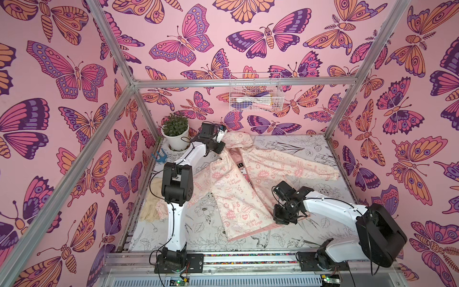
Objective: Unzip the jacket
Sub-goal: Unzip the zipper on the jacket.
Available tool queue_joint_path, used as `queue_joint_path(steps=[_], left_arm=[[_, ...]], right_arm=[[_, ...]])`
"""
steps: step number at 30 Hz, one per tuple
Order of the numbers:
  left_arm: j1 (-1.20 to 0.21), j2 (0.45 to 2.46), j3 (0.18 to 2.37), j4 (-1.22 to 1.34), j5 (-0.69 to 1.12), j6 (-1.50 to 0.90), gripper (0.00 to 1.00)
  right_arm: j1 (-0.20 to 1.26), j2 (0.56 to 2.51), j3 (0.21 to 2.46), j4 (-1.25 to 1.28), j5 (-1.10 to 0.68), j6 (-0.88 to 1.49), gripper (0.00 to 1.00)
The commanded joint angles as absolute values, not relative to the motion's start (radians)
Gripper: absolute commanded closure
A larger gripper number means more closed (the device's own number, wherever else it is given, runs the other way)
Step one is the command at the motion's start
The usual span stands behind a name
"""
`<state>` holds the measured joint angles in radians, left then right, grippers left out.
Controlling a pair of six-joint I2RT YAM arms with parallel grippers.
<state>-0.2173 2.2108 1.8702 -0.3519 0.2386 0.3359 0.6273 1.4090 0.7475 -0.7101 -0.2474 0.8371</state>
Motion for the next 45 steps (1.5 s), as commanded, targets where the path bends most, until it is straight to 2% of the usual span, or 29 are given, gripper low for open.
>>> queue_joint_path(steps=[1, 5, 10, 14, 21, 27, 30, 34, 38, 45], left_arm=[[-0.194, 2.212, 1.837, -0.265, 0.186, 0.357, 1.0], [-0.193, 2.255, 1.874, -0.303, 0.174, 0.366, 1.0], [-0.194, 2.322, 1.943, -0.363, 0.12, 0.372, 1.0], [-0.194, 2.339, 1.952, -0.37, 0.095, 0.388, 1.0], [-0.193, 2.345, 1.947, -0.366, 0.105, 0.383, 1.0], [-0.195, 2.292, 1.861, -0.296, 0.177, 0.364, 1.0], [-0.195, 2.296, 1.853, -0.296, 0.166, 0.371, 1.0], [-0.191, 2.331, 1.903, -0.349, 0.078, 0.367, 1.0], [-0.186, 2.37, 1.968, -0.404, 0.016, 0.358, 1.0], [-0.186, 2.385, 1.995, -0.432, -0.024, 0.348, 1.0]], right_arm=[[0.612, 1.407, 0.782, -0.766, -0.287, 0.714, 1.0], [0.612, 1.397, 0.802, -0.741, -0.383, 0.649, 1.0], [0.614, 1.387, 0.672, -0.784, -0.436, 0.661, 1.0], [0.614, 1.312, 0.622, -0.85, -0.403, 0.665, 1.0], [0.603, 1.289, 0.708, -0.857, -0.336, 0.669, 1.0], [0.561, 1.355, 0.77, -0.581, -0.457, 0.753, 1.0], [0.569, 1.41, 0.782, -0.531, -0.511, 0.787, 1.0], [0.597, 1.359, 0.719, -0.759, -0.379, 0.728, 1.0], [0.595, 1.232, 0.589, -0.877, -0.323, 0.73, 1.0], [0.591, 1.166, 0.58, -0.908, -0.328, 0.725, 1.0]])
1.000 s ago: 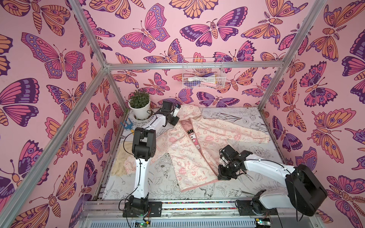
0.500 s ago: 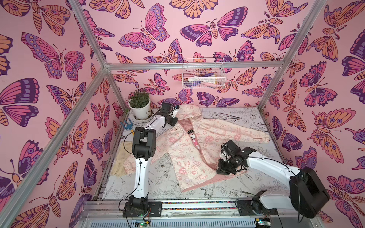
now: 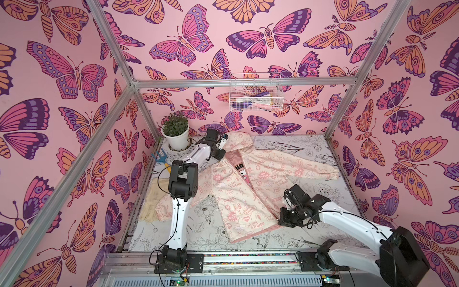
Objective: Unzip the jacket
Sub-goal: Unzip the zipper on the jacket.
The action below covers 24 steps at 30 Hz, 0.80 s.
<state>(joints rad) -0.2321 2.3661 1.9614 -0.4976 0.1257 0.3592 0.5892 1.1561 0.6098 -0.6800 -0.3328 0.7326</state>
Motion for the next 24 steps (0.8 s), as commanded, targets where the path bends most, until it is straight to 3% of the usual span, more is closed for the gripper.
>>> queue_joint_path(steps=[1, 9, 12, 14, 16, 20, 22, 24], left_arm=[[-0.186, 2.383, 1.991, -0.431, -0.022, 0.348, 1.0], [-0.198, 2.232, 1.743, -0.249, 0.442, 0.455, 1.0], [-0.209, 2.213, 1.696, -0.235, 0.513, 0.487, 1.0], [-0.212, 2.21, 1.693, -0.233, 0.492, 0.48, 1.0], [-0.213, 2.214, 1.699, -0.234, 0.424, 0.469, 1.0], [-0.213, 2.273, 1.799, -0.315, 0.069, 0.406, 1.0], [-0.191, 2.334, 1.925, -0.444, -0.038, 0.336, 1.0], [-0.156, 2.365, 2.004, -0.529, -0.01, 0.255, 1.0]], right_arm=[[0.584, 1.17, 0.588, -0.873, -0.364, 0.71, 1.0], [0.54, 1.29, 0.786, -0.564, -0.476, 0.74, 1.0], [0.541, 1.375, 0.826, -0.467, -0.554, 0.78, 1.0], [0.541, 1.395, 0.827, -0.488, -0.562, 0.781, 1.0], [0.542, 1.391, 0.832, -0.633, -0.463, 0.724, 1.0], [0.546, 1.359, 0.792, -0.945, -0.212, 0.607, 1.0], [0.564, 1.278, 0.711, -0.898, -0.333, 0.621, 1.0], [0.566, 1.193, 0.623, -0.787, -0.476, 0.718, 1.0]])
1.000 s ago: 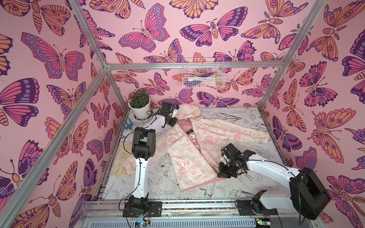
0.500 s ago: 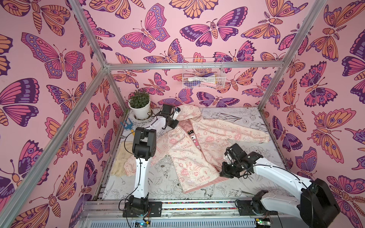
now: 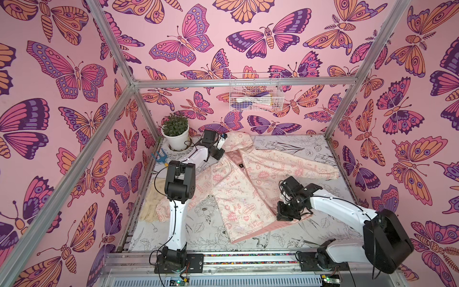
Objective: Unzip the jacket
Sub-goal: Unzip the zipper on the jacket.
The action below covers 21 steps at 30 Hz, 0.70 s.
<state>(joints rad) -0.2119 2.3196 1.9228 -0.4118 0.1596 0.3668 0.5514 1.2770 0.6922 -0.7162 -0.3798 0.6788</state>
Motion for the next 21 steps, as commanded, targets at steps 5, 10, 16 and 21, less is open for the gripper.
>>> queue_joint_path(steps=[5, 10, 16, 21], left_arm=[[-0.137, 2.341, 2.003, -0.564, -0.042, 0.249, 1.0], [-0.141, 2.271, 1.949, -0.526, 0.014, 0.252, 0.94], [-0.158, 1.945, 1.511, -0.109, 0.061, 0.291, 0.01], [-0.165, 1.682, 1.259, -0.013, 0.265, 0.342, 0.01]], right_arm=[[0.563, 1.15, 0.636, -0.9, -0.372, 0.802, 1.0], [0.563, 1.187, 0.675, -0.807, -0.403, 0.843, 0.92], [0.563, 1.222, 0.762, -0.808, -0.345, 0.812, 0.47], [0.555, 1.21, 0.778, -0.853, -0.259, 0.814, 0.42]])
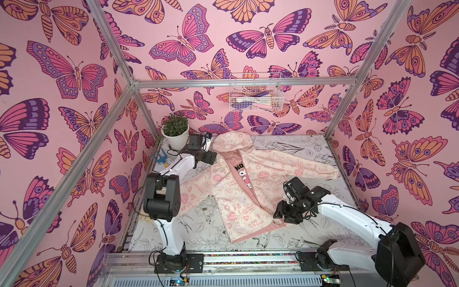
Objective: Unzip the jacket
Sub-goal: Unzip the zipper on the jacket.
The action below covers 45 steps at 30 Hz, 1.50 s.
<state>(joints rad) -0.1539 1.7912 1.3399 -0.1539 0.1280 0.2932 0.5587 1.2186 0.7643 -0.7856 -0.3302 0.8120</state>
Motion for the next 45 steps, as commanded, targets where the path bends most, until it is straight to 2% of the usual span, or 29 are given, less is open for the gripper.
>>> queue_joint_path(steps=[1, 4, 8, 12, 18, 23, 29, 34, 41, 45], left_arm=[[-0.178, 1.638, 1.224, -0.015, 0.289, 0.364, 0.0], [-0.248, 1.501, 1.095, -0.036, 0.331, 0.416, 0.04], [-0.421, 1.381, 0.965, -0.12, 0.253, 0.439, 0.12], [-0.554, 1.284, 0.844, -0.126, 0.183, 0.3, 0.14], [-0.666, 1.094, 0.749, -0.192, -0.013, 0.125, 0.17], [-0.691, 1.008, 0.747, -0.319, -0.116, 0.028, 0.2], [-0.692, 0.935, 0.727, -0.372, -0.244, -0.058, 0.19], [-0.676, 0.937, 0.743, -0.429, -0.317, -0.086, 0.18], [-0.583, 0.98, 0.77, -0.489, -0.221, -0.15, 0.19], [-0.539, 0.989, 0.776, -0.492, -0.172, -0.163, 0.21]], right_arm=[[0.554, 1.209, 0.772, -0.85, -0.255, 0.821, 0.42], [0.554, 1.207, 0.739, -0.797, -0.278, 0.838, 0.42], [0.547, 1.214, 0.723, -0.708, -0.306, 0.841, 0.48], [0.548, 1.22, 0.741, -0.602, -0.4, 0.76, 0.49], [0.549, 1.303, 0.818, -0.694, -0.413, 0.618, 0.44], [0.554, 1.355, 0.849, -0.722, -0.389, 0.553, 0.41], [0.583, 1.427, 0.887, -0.761, -0.347, 0.494, 0.4], [0.606, 1.481, 0.912, -0.785, -0.309, 0.481, 0.48], [0.667, 1.505, 0.952, -0.831, -0.242, 0.452, 0.45], [0.68, 1.538, 0.976, -0.833, -0.216, 0.451, 0.54]])
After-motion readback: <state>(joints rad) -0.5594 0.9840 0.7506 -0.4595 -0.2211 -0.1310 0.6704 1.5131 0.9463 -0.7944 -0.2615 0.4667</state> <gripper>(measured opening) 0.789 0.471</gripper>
